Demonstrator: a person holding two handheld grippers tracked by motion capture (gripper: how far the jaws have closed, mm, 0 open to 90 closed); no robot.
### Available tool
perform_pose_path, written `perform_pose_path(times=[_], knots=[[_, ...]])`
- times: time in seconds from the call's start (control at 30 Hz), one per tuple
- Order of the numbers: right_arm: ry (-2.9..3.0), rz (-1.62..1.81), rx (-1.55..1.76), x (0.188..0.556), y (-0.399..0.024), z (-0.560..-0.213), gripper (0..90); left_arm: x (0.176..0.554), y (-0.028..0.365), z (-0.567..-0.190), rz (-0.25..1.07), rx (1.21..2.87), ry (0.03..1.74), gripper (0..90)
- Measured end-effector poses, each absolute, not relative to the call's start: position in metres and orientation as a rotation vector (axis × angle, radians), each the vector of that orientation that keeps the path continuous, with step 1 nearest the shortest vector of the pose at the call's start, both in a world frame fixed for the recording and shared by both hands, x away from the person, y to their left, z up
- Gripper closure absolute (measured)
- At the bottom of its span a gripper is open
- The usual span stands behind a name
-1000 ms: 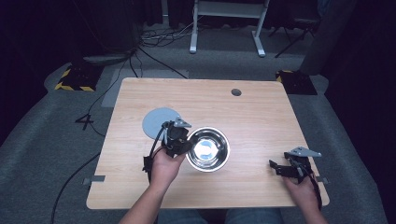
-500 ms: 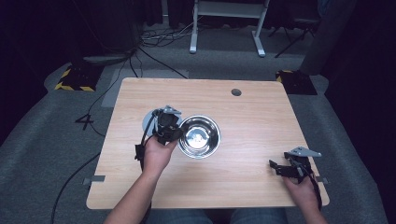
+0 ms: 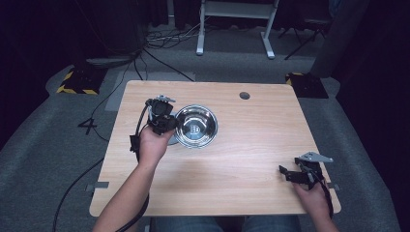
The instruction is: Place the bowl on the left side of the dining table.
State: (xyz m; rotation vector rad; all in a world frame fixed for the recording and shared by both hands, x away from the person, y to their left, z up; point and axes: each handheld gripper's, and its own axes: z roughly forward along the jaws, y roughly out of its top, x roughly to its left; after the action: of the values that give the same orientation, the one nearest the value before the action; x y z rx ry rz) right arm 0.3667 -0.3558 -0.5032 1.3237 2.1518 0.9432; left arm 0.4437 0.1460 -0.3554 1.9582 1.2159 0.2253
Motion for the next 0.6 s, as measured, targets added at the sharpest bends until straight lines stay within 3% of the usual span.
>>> perform_pose_path(times=[0.6], knots=[[2.15, 0.943, 1.325, 0.367, -0.356, -0.503, 20.4, 0.478, 0.184, -0.362, 0.179, 1.822, 1.34, 86.5]])
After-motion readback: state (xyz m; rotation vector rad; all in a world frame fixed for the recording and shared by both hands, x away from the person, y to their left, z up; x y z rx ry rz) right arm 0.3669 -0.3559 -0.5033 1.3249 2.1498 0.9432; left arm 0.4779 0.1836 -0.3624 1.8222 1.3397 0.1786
